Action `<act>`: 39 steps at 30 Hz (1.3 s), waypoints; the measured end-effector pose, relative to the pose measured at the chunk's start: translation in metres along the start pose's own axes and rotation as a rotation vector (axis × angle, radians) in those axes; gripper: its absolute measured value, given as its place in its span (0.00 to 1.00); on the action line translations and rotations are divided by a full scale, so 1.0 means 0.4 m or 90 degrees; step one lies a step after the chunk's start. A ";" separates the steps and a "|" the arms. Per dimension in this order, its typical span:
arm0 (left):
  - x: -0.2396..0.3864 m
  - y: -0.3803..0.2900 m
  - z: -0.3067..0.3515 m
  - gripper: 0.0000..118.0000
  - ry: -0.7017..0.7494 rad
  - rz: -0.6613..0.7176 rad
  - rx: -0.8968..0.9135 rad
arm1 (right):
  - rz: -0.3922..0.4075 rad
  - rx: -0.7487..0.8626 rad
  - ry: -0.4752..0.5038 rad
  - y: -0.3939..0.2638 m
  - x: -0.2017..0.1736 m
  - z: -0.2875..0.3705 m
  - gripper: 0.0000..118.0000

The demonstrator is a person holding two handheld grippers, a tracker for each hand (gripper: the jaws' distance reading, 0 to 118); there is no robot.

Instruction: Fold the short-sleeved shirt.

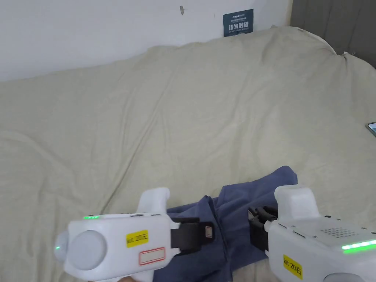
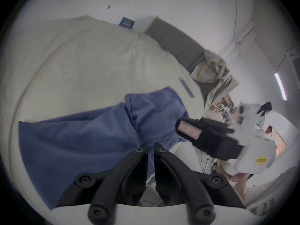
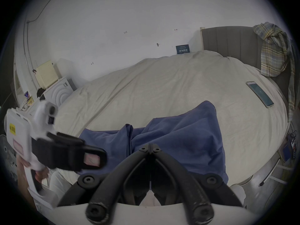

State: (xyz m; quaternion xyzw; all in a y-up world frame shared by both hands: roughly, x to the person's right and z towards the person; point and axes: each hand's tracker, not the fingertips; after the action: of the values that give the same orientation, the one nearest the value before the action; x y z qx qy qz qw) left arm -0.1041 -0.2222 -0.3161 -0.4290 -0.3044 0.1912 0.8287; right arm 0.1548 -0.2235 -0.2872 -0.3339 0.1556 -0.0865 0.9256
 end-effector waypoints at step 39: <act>-0.394 -0.050 0.103 0.17 -0.016 0.279 -0.008 | 0.093 -0.046 0.014 0.007 -0.115 -0.060 0.00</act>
State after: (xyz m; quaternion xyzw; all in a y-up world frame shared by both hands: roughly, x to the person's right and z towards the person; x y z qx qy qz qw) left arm -0.2473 -0.3001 -0.3348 -0.4875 -0.2155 0.3701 0.7609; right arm 0.1036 -0.2233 -0.2959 -0.3536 0.1926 -0.0165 0.9152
